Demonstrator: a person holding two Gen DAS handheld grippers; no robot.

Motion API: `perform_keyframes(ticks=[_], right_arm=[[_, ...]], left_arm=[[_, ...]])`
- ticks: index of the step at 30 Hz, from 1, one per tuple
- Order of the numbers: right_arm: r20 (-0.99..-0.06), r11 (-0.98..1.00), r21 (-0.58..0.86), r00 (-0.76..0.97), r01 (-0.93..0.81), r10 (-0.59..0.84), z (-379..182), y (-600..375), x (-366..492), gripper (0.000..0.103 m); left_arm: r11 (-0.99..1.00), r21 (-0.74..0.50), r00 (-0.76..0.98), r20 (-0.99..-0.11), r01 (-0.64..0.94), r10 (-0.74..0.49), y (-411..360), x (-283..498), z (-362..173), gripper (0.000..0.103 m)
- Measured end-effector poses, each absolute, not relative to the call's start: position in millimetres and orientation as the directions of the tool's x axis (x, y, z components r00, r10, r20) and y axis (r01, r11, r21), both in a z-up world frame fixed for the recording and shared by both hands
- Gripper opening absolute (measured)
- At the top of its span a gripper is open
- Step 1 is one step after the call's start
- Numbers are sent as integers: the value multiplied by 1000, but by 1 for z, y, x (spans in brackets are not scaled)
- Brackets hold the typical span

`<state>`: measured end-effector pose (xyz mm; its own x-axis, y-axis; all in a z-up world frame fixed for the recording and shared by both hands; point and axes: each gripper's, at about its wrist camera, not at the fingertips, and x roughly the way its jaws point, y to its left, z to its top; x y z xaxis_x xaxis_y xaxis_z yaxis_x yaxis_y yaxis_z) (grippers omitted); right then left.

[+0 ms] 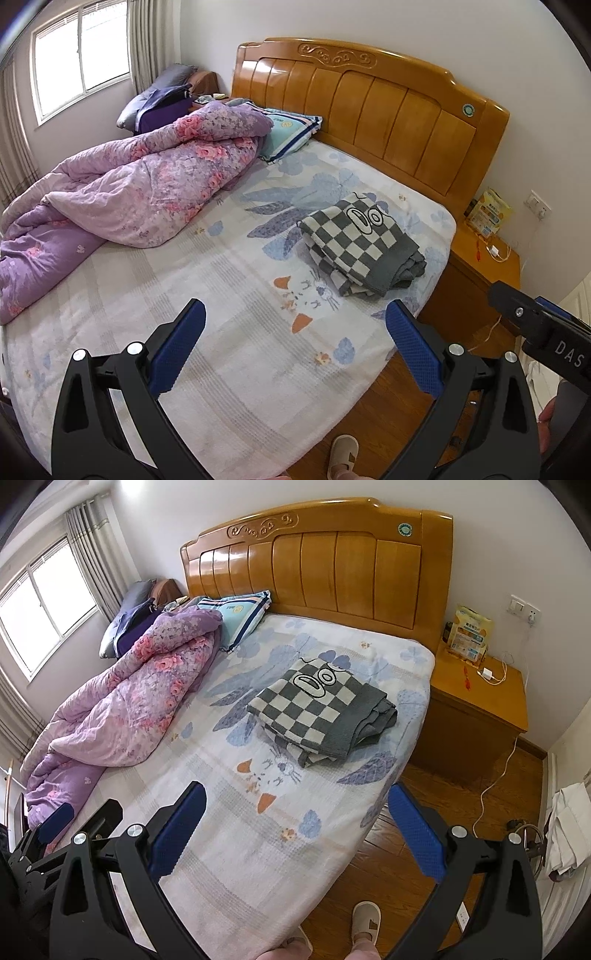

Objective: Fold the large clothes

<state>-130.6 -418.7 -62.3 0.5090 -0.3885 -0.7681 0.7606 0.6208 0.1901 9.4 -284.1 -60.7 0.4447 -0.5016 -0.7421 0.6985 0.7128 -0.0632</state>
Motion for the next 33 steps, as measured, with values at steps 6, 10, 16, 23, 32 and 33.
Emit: perform_keyframes(ticks=[6, 10, 16, 23, 32, 33], right_arm=[[-772, 620, 188, 505, 762, -386, -64, -419, -129, 95], [-778, 622, 188, 502, 760, -379, -69, -419, -125, 95], [-778, 623, 188, 502, 759, -377, -70, -419, -124, 95], [-780, 620, 190, 500, 761, -375, -71, -421, -124, 95], [-783, 618, 183, 494, 764, -379, -72, -421, -126, 95], [-784, 617, 184, 493, 765, -378, -73, -423, -128, 95]], left_arm=[[698, -66, 432, -743, 713, -511, -287, 6, -63, 98], [695, -71, 424, -747, 716, -513, -289, 6, -67, 98], [695, -63, 424, -751, 716, -506, -289, 5, -70, 98], [695, -62, 427, -748, 717, -508, -289, 5, -70, 98], [699, -48, 443, -742, 713, -503, -291, 5, -71, 98], [697, -53, 439, -742, 715, -506, -292, 4, -71, 98]])
